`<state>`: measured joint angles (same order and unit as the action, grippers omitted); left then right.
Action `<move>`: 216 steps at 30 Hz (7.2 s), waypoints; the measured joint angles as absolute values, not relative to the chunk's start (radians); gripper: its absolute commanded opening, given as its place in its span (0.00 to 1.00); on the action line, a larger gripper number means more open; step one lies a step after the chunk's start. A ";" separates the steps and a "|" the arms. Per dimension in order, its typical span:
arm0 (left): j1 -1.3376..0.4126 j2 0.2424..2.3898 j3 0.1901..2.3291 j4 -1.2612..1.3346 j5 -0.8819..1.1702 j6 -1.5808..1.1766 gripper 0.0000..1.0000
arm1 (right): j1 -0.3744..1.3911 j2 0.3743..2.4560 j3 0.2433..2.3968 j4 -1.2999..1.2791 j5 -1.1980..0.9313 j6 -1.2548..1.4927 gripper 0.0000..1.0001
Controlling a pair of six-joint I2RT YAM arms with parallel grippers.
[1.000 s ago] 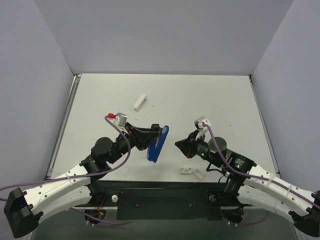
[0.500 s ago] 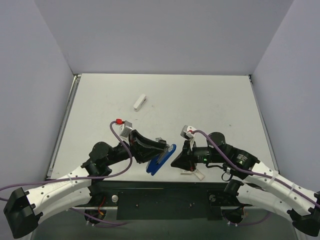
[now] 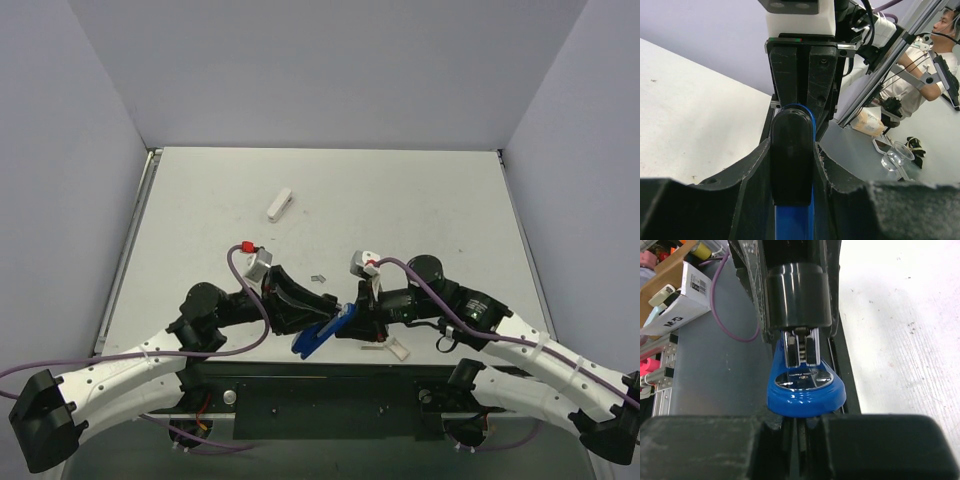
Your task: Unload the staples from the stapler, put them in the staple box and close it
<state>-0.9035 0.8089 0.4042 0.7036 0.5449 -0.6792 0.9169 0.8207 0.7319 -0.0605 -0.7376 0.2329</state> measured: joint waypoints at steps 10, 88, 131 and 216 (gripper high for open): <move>-0.902 0.841 0.419 0.743 0.611 -0.632 0.00 | 0.919 0.964 0.899 -0.174 -0.809 0.150 0.00; -0.568 2.138 1.959 -0.581 -0.132 -0.100 0.00 | 0.850 0.665 0.481 -0.097 0.104 0.543 0.00; -0.582 1.811 1.816 -0.525 -0.167 -0.140 0.87 | 0.865 0.591 0.473 -0.514 0.094 0.703 0.45; -0.915 1.014 0.887 -0.322 -0.221 -0.312 0.85 | 0.791 1.493 0.723 -0.192 0.150 0.517 0.34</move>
